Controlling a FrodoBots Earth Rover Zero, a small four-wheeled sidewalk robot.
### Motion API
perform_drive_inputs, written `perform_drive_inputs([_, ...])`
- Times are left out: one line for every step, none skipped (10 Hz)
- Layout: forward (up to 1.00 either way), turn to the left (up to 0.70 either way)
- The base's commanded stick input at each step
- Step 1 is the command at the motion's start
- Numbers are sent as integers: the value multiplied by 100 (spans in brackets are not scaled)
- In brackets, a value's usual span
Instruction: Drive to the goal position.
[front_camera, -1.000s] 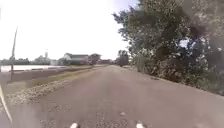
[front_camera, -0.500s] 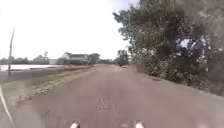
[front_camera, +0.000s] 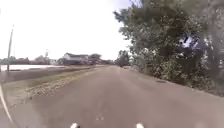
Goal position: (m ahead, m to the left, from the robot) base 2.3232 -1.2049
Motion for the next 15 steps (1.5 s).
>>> perform_drive_inputs([70,0])
perform_drive_inputs([70,0])
perform_drive_inputs([70,0])
perform_drive_inputs([70,0])
perform_drive_inputs([70,0])
perform_drive_inputs([70,0])
perform_drive_inputs([70,0])
perform_drive_inputs([70,0])
perform_drive_inputs([70,0])
perform_drive_inputs([70,0])
perform_drive_inputs([70,0])
perform_drive_inputs([70,0])
perform_drive_inputs([70,0])
perform_drive_inputs([63,0])
perform_drive_inputs([48,0])
